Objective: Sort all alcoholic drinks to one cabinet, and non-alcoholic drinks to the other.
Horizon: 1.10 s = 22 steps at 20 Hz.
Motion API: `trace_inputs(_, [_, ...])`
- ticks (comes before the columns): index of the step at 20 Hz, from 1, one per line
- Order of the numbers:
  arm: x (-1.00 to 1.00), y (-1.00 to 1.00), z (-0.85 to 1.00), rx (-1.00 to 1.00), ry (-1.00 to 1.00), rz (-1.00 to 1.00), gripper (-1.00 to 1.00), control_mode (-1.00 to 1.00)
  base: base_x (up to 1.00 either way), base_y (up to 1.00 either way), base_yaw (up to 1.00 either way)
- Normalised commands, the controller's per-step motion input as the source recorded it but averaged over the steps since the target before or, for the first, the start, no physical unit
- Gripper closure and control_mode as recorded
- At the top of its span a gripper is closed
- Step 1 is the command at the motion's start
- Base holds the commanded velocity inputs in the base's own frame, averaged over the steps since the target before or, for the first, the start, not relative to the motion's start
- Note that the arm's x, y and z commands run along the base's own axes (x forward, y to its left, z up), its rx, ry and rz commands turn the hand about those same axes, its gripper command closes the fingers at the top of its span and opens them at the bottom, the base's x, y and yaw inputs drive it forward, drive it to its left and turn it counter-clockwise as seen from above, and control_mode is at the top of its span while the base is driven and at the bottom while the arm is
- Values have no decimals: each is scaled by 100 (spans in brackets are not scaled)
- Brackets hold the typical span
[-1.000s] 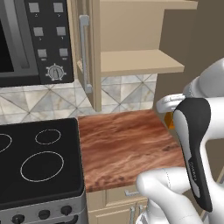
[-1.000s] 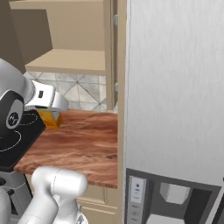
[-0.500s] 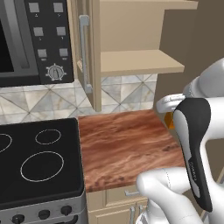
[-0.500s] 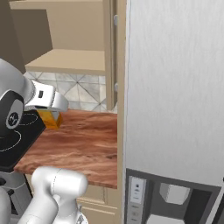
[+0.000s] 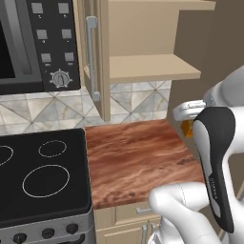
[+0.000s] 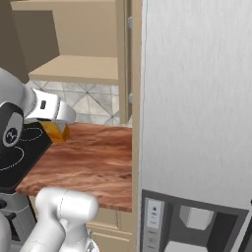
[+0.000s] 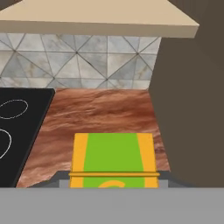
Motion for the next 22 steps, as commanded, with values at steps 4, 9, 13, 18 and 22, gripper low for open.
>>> trace_inputs(4, [-6,-1,21,0,-1,0,100,-100,0,0,0])
trace_inputs(9, [-5,0,24,-2,-4,0,100,-100,0,0,0])
trace_inputs(13, [0,0,21,-3,-5,0,100,-100,0,0,0])
trace_inputs(18, [0,0,15,-3,-7,0,100,-100,0,0,0])
trace_inputs(22, [5,0,12,-3,-8,0,100,-100,0,0,0])
